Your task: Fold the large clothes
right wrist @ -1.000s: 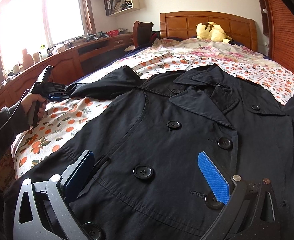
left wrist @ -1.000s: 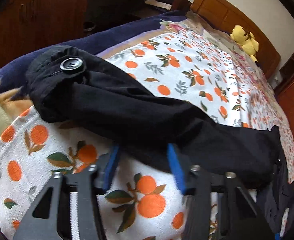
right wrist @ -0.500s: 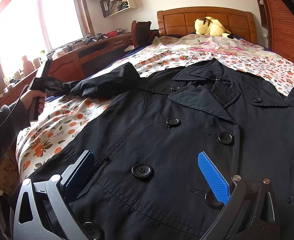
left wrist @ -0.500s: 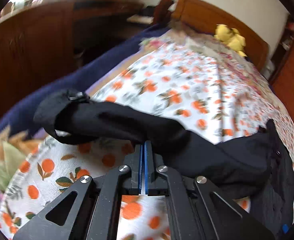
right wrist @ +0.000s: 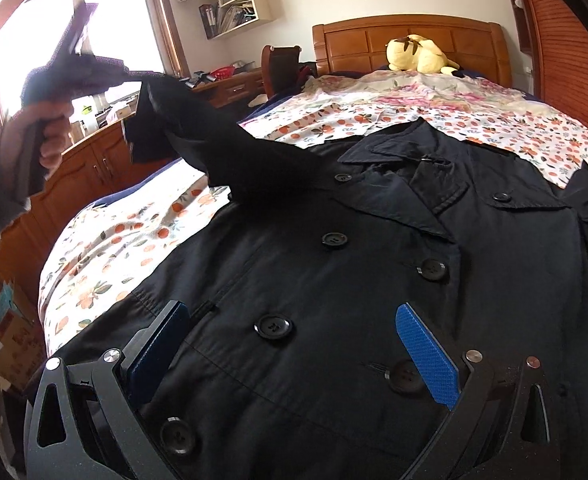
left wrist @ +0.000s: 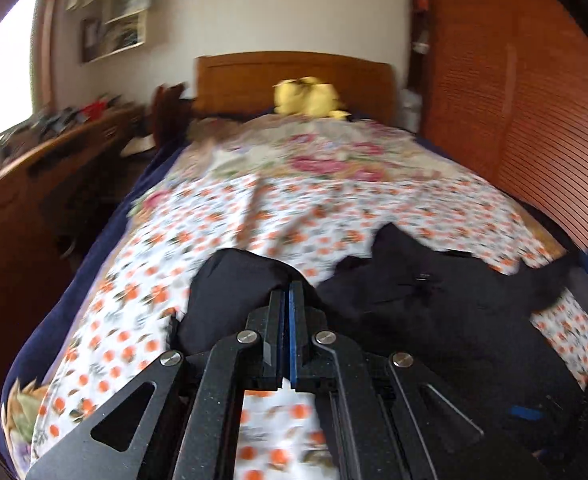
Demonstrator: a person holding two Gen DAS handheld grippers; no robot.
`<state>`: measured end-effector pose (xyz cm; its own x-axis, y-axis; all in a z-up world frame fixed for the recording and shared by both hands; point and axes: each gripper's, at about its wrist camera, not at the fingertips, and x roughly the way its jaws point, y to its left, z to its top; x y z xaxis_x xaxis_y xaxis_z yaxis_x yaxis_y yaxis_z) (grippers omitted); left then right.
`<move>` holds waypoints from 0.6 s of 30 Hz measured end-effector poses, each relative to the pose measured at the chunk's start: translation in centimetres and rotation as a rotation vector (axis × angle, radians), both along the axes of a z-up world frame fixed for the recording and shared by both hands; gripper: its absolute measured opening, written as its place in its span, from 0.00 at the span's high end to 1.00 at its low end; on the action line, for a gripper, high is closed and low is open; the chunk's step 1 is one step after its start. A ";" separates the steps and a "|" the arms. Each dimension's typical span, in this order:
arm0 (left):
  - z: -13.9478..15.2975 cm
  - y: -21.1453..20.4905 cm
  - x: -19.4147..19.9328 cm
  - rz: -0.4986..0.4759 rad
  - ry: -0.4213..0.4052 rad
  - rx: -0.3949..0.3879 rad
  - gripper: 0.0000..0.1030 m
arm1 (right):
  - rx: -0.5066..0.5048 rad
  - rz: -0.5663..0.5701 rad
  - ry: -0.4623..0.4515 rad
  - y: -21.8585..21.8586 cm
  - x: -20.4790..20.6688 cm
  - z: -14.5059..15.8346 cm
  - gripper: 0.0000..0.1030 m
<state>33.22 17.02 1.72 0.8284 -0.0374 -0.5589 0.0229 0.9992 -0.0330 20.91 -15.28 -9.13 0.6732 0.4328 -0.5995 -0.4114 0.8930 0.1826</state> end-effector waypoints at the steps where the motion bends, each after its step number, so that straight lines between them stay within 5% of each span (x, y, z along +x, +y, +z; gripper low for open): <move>1: 0.3 -1.6 -0.1 -0.029 -0.002 0.008 0.99 | 0.001 -0.001 -0.002 -0.2 -0.2 0.0 0.00; 13: -0.7 -10.1 -2.6 -0.130 0.040 0.104 0.96 | 0.019 0.002 -0.002 -1.5 -1.3 0.4 0.00; 16: -0.9 -10.8 -4.2 -0.145 0.031 0.095 0.78 | 0.015 -0.001 -0.005 -1.6 -1.3 0.7 0.00; 18: -0.9 -11.0 -5.6 -0.163 0.012 0.075 0.54 | -0.001 -0.008 -0.015 -1.5 -1.6 0.9 0.00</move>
<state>27.57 6.00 0.85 0.8077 -0.1287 -0.5753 0.1852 0.9819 0.0403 19.30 -16.82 -8.24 0.6854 0.4266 -0.5901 -0.4066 0.8965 0.1757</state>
